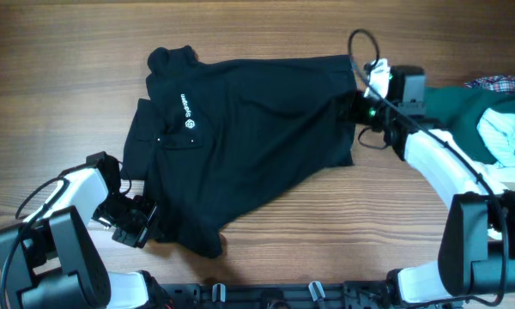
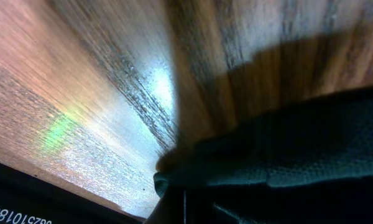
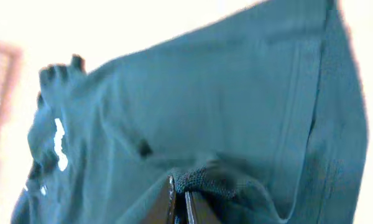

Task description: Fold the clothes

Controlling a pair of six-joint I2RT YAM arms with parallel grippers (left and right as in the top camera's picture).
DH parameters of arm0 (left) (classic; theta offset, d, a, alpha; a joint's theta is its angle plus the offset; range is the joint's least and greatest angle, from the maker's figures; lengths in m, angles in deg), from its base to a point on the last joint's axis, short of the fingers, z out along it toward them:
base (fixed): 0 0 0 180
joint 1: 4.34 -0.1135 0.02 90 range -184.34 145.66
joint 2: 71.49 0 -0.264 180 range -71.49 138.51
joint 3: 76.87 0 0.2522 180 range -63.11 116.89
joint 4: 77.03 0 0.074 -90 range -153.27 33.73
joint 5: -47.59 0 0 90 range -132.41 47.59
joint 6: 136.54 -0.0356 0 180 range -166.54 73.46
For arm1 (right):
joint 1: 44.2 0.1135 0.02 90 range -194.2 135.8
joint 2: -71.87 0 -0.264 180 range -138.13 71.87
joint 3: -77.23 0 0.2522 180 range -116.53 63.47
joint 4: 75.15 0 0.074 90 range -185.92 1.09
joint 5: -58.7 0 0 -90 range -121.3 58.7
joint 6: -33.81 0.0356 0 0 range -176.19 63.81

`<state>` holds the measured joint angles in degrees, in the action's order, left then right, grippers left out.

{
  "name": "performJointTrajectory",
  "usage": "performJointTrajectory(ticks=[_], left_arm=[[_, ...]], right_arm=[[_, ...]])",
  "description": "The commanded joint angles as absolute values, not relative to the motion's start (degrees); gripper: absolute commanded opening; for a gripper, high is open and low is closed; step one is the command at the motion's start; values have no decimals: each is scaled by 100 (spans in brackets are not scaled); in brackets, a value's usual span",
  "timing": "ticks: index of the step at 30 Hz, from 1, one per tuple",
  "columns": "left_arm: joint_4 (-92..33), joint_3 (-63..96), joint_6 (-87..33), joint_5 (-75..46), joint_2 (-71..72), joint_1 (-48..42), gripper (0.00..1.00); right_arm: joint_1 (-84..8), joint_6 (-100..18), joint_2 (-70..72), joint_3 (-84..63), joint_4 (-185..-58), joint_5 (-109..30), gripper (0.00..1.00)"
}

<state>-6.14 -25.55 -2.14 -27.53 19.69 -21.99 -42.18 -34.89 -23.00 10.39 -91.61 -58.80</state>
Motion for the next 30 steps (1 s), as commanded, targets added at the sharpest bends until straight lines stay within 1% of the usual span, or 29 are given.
performJointTrajectory(ticks=[1,9,10,11,13,14,18,20,22,24,25,27,28,30], left_arm=[[-949,-2647,-286,-3352,2032,-2262,4],[-966,-2647,-288,-3352,2032,-2262,4],[-966,-2647,-288,-3354,2032,-2262,4],[-966,-2647,-288,-3352,2032,-2260,4],[-964,-2647,-295,-3352,2032,-2260,4],[-964,-2647,-312,-3352,2032,-2262,4],[-962,-2647,-395,-3350,2032,-2262,4],[-960,-2647,-402,-3350,2032,-2262,4],[-962,-2647,-415,-3348,2032,-2262,4],[-962,-2647,-415,-3348,2032,-2262,4],[-960,-2647,-415,-3348,2032,-2262,4],[-944,-2647,-415,-3346,2032,-2262,4],[-944,-2647,-415,-3346,2032,-2262,4],[-944,-2647,-415,-3346,2032,-2262,4]], right_arm=[[-4419,-3321,-2278,822,-9063,-5238,4],[-4535,-3507,-2280,822,-8495,-5185,4],[-4535,-3507,-2280,822,-8466,-5185,7],[-4535,-3513,-2283,822,-8464,-5183,27],[-4541,-3548,-2287,825,-8692,-5177,75],[-4541,-3653,-2287,825,-8980,-5183,79],[-4541,-3859,-2285,822,-10064,-5384,80],[-4541,-4020,-2285,822,-10608,-5773,77],[-4541,-4217,-2283,822,-11192,-6175,70],[-4541,-4270,-2278,825,-11712,-6269,63],[-4539,-4281,-2274,822,-12016,-6267,60],[-4539,-4313,-2274,825,-12486,-6267,48],[-4535,-4320,-2274,825,-12678,-6267,45],[-4528,-4512,-2274,831,-13043,-6265,43]])
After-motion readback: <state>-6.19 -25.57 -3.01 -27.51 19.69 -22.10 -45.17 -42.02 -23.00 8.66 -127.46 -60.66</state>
